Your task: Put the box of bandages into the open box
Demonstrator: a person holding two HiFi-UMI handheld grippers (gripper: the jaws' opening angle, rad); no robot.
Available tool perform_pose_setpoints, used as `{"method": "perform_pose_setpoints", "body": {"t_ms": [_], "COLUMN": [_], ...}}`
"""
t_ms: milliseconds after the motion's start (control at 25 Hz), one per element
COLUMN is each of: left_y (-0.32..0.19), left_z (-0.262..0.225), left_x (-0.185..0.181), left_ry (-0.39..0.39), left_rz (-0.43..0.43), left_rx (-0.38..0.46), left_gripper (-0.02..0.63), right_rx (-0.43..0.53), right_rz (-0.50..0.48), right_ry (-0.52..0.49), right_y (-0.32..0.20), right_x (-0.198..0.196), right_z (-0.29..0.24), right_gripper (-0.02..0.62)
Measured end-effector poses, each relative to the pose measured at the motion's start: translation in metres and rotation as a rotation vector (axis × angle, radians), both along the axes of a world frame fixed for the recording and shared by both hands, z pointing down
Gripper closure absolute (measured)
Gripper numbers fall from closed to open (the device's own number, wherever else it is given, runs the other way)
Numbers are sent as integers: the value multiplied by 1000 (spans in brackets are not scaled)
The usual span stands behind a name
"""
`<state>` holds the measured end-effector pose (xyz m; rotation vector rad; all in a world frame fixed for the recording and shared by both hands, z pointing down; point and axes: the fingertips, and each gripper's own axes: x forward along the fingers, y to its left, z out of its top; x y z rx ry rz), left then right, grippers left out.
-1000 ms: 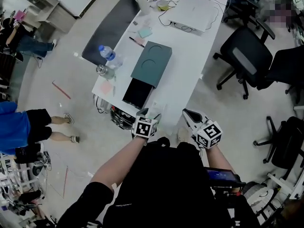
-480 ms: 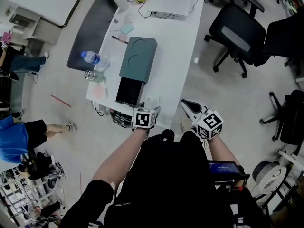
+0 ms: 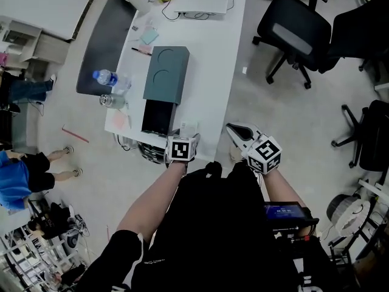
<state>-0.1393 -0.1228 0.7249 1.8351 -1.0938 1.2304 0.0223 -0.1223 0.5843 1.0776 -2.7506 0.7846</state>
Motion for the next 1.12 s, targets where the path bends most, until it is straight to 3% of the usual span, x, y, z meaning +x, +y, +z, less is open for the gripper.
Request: {"method": "perform_pose_setpoints", "body": {"t_ms": [520,840,1120], "left_y": [1,-2,2], "left_z": [-22,-29,-40], "left_x": [11,11,13], "left_ry": [96,285,354], "left_rz": [19,-128,-155], "left_rx": [16,-27,-25], "left_gripper": [267,268,268], "right_rx": [9,15,17], "right_rz": [-28,-45,-62], "right_ry": [6,13,17], "right_y": [3,-2,-1], "right_x": [-5,-12,-16], "right_z": [-5,-6,-6], "right_gripper": [568,568,568]}}
